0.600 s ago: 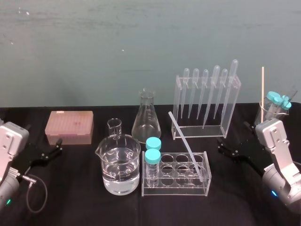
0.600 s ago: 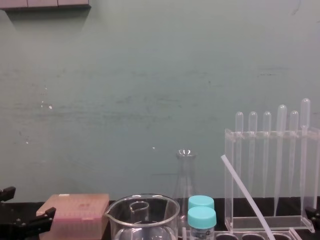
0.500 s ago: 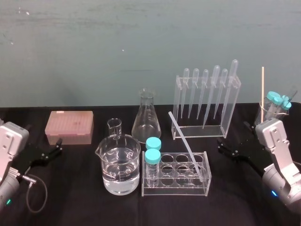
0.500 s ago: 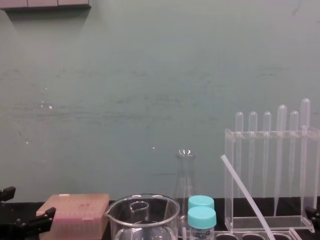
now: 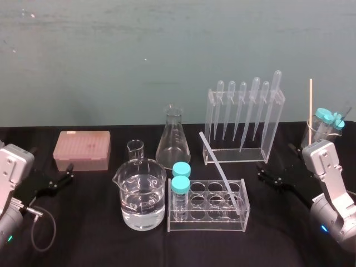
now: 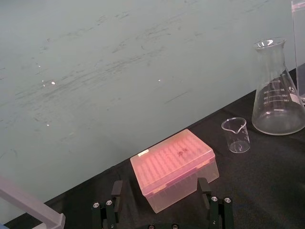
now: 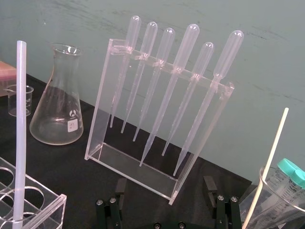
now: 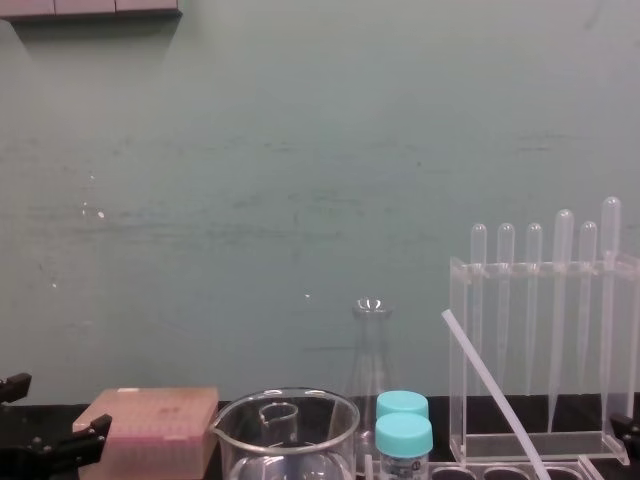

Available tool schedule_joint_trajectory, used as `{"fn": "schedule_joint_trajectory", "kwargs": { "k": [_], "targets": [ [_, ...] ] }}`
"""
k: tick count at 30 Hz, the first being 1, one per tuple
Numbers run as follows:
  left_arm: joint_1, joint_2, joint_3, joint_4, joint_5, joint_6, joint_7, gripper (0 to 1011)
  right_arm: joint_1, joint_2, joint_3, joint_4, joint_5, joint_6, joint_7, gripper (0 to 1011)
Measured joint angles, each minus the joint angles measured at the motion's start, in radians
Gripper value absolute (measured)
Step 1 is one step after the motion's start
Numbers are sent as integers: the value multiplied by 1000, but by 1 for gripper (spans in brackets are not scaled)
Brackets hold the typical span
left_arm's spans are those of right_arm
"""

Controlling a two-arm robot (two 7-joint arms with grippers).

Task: Pick up the stirring rod with one hand, then place it down.

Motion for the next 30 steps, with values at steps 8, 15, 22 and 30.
{"fn": "schedule_joint_trajectory", "kwargs": {
  "k": [8, 15, 22, 30],
  "targets": [
    [0, 0, 0, 0, 0, 0, 0, 1000, 0, 0, 0, 0, 0, 0, 0, 1000],
    [0, 0, 0, 0, 0, 0, 0, 1000, 0, 0, 0, 0, 0, 0, 0, 1000],
    [0, 0, 0, 0, 0, 0, 0, 1000, 0, 0, 0, 0, 0, 0, 0, 1000],
    [0, 0, 0, 0, 0, 0, 0, 1000, 0, 0, 0, 0, 0, 0, 0, 1000]
  ]
}}
